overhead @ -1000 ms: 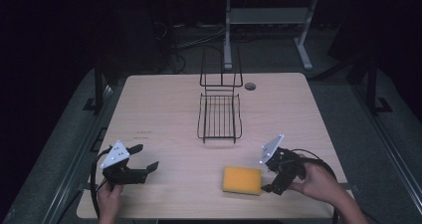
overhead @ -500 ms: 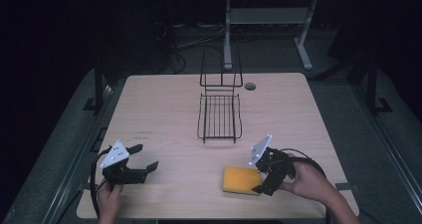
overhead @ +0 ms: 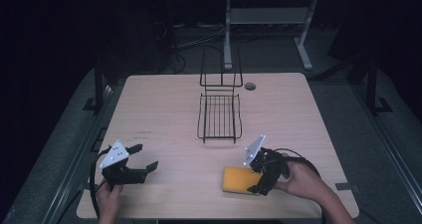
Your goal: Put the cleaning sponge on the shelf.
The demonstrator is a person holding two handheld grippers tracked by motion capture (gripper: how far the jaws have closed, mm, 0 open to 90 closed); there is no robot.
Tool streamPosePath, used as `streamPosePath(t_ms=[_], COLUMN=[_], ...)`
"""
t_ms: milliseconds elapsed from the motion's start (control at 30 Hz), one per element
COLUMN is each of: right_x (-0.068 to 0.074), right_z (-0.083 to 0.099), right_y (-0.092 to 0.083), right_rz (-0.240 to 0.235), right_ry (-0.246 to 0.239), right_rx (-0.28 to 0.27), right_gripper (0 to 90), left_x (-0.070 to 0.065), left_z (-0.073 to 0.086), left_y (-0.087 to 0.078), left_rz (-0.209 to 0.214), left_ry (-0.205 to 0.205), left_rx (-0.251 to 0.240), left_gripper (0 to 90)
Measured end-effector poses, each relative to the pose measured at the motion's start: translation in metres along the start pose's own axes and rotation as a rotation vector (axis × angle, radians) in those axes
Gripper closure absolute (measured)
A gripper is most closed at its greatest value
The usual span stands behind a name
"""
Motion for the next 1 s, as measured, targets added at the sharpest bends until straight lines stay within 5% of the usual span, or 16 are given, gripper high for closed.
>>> streamPosePath(t_ms=[1000], right_x=[0.002], right_z=[-0.011], right_y=[0.019], right_rz=[0.002], right_ry=[-0.002], right_rx=[0.006], right_gripper=[14.5], left_x=[0.001], left_z=[0.0], left_y=[-0.002], left_rz=[0.001], left_ry=[-0.001], left_rx=[-0.004], left_gripper=[15.0])
Point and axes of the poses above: each handheld gripper's, and its own axes: y roughly forward along the jaws, z roughly out of its underside, x roughly to its left, the point moved 7 cm from there along y, roughly forward along the jaws, and after that the axes turned 4 degrees about x, right-handed, at the moved point
